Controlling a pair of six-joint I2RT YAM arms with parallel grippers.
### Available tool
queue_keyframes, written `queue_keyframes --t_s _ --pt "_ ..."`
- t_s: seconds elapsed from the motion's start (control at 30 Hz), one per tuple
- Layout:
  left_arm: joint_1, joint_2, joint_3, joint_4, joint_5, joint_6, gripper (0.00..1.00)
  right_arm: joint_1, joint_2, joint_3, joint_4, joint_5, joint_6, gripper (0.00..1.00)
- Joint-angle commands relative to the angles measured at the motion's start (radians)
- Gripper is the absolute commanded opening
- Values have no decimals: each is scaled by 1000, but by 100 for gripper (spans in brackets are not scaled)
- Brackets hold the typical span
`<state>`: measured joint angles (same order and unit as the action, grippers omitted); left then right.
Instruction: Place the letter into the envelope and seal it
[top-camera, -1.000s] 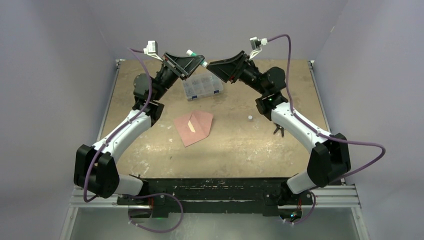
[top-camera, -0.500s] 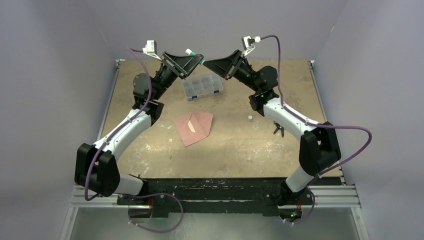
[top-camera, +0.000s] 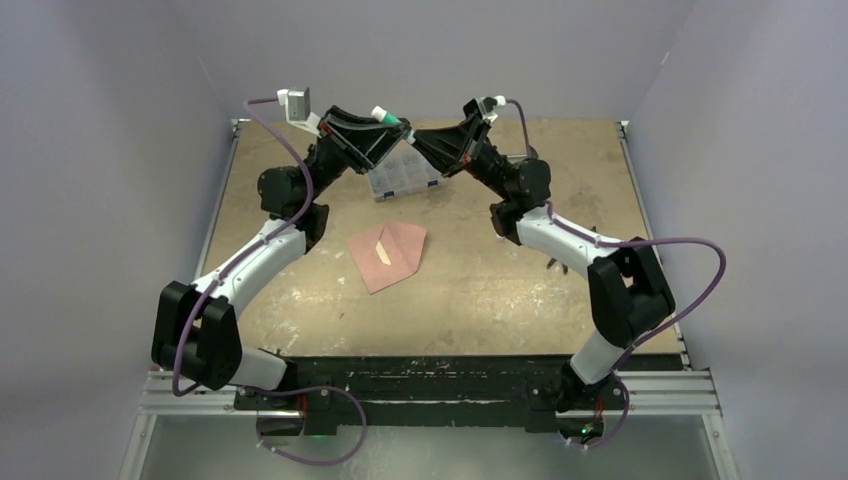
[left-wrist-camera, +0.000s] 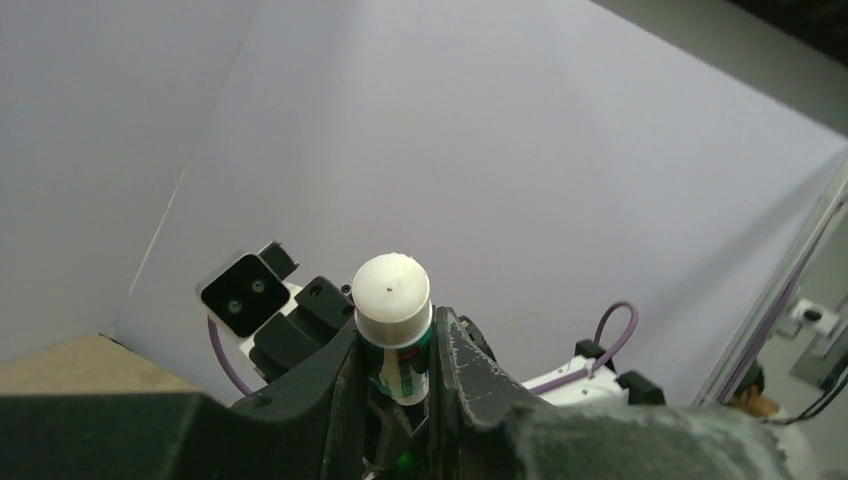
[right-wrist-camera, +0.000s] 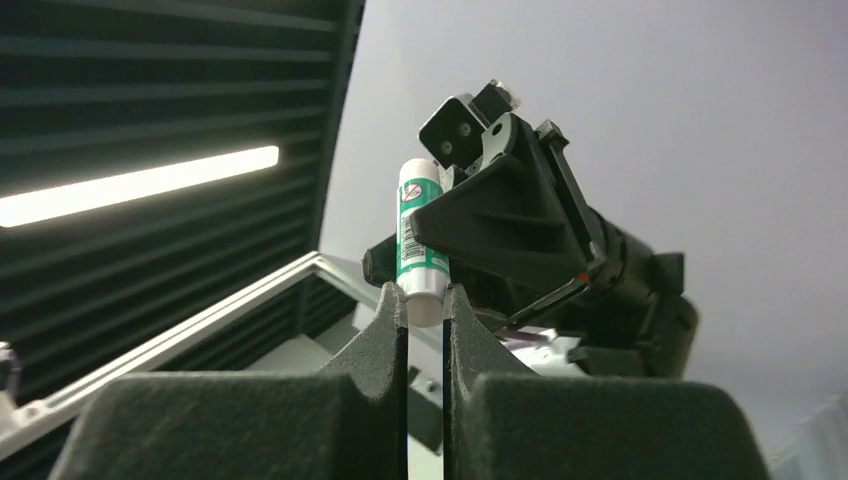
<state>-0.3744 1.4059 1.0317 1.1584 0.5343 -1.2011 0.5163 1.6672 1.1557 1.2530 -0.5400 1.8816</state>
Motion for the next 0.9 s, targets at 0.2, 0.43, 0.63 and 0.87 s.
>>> queue_keyframes --t_s 0.2,0.43,0.63,0.87 --pt "2 8 9 274 204 158 0 -12 -39 -61 135 112 368 47" --pt "0 -20 13 53 -24 -7 0 -12 -116 -10 -49 28 -74 88" --pt "-1 -43 47 -124 -79 -103 0 -10 -129 89 -262 -34 -447 79" --pt "-1 -55 107 -286 -80 -109 0 -10 -136 133 -369 -47 -617 59"
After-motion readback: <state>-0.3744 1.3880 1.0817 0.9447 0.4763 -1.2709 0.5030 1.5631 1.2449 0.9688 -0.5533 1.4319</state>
